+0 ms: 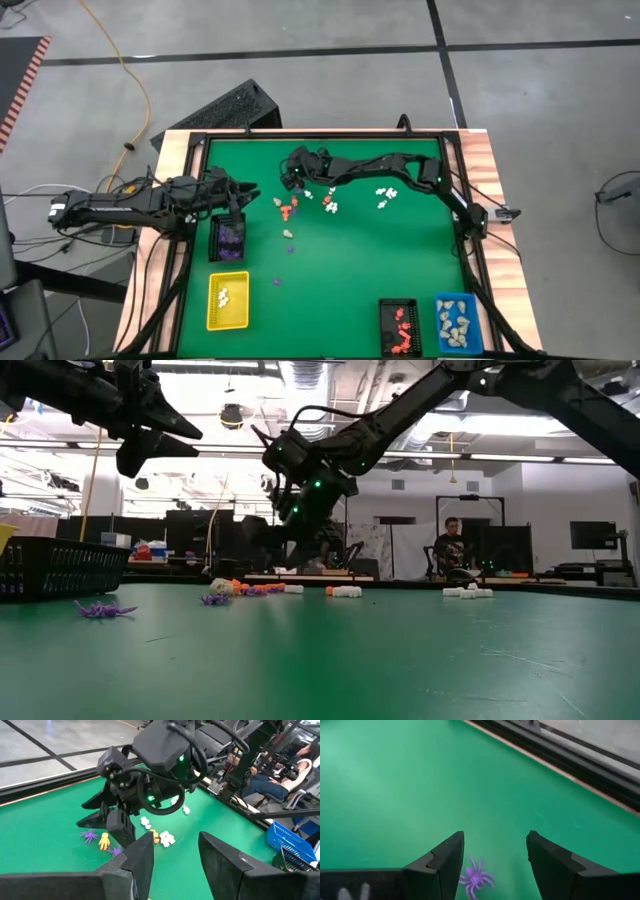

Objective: Sort Halloween decoration
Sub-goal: Put the purple spider toy into the top black basket

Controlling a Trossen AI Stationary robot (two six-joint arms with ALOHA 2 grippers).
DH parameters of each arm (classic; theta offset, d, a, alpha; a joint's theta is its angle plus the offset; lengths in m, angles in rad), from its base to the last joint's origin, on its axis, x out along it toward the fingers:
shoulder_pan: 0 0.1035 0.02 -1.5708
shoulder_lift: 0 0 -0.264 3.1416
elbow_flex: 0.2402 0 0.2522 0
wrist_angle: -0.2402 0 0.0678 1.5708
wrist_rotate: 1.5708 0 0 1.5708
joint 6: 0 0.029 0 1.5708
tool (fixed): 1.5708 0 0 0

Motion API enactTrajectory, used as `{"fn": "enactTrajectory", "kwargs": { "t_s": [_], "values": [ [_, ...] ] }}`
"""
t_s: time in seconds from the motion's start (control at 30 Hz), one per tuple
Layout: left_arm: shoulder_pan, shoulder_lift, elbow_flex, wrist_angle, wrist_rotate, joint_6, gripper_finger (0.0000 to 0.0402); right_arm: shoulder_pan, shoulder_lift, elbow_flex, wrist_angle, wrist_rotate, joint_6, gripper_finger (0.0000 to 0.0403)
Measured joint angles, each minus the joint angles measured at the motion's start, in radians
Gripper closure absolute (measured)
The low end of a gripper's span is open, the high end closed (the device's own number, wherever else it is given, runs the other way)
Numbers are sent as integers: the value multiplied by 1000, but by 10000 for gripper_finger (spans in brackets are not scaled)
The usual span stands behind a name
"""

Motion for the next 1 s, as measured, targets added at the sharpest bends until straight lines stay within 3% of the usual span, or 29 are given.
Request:
{"fn": "enactTrajectory", "kwargs": {
  "t_s": [0.77,0.87,1.0],
  "values": [
    [-2,0,0,-6,0,-16,257,43,63,0,-11,53,66,172],
    [-2,0,0,-5,0,-16,257,41,63,0,-15,44,68,187],
    [-2,0,0,-5,0,-16,257,41,63,0,-15,21,76,238]
  ]
}}
